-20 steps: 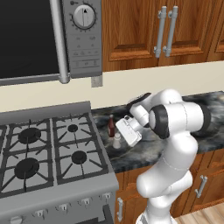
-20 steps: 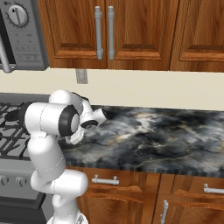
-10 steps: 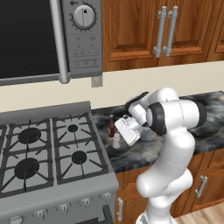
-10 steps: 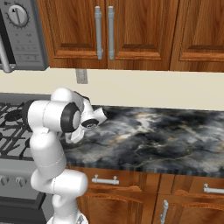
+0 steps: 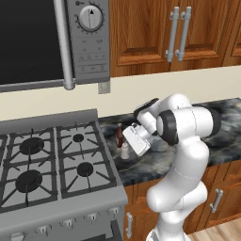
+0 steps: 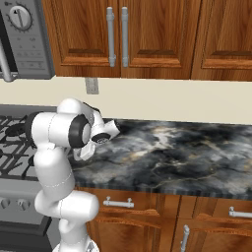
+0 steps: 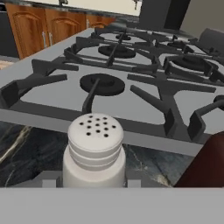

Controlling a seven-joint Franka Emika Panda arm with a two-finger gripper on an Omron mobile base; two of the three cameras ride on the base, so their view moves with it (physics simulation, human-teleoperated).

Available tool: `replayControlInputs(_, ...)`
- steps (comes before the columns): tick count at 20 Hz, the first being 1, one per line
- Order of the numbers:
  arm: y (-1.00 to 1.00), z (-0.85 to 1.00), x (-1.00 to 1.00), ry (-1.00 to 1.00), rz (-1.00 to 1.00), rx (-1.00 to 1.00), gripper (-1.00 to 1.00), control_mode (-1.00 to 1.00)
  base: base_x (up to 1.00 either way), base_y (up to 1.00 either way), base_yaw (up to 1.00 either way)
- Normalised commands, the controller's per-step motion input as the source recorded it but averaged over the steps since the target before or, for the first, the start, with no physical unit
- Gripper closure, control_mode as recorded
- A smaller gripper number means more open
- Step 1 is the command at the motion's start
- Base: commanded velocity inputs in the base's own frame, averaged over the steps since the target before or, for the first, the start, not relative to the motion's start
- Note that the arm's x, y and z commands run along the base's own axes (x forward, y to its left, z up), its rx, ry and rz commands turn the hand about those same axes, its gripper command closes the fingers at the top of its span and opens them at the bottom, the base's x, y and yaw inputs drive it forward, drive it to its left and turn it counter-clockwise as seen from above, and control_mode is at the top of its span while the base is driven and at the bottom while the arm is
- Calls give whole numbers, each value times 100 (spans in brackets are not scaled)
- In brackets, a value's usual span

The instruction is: Collect the turmeric, ketchup, and shaker from the cabinet and place them next to the stove.

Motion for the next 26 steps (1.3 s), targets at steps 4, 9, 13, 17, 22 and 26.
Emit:
replayControlInputs(4,0,-14,0,-9,0,-2,100,-100,0,0,0)
replayControlInputs(9,0,-19,0,-4,0,0,100,-100,0,0,0)
replayControlInputs(13,0,-18,0,-4,0,0,-100,-100,0,0,0)
replayControlInputs(17,-3,-12,0,-5,0,0,-100,-100,0,0,0)
replayControlInputs(22,-3,-10,0,-6,0,0,-100,-100,0,0,0)
replayControlInputs(26,-2,-3,-2,-6,0,0,-100,-100,0,0,0)
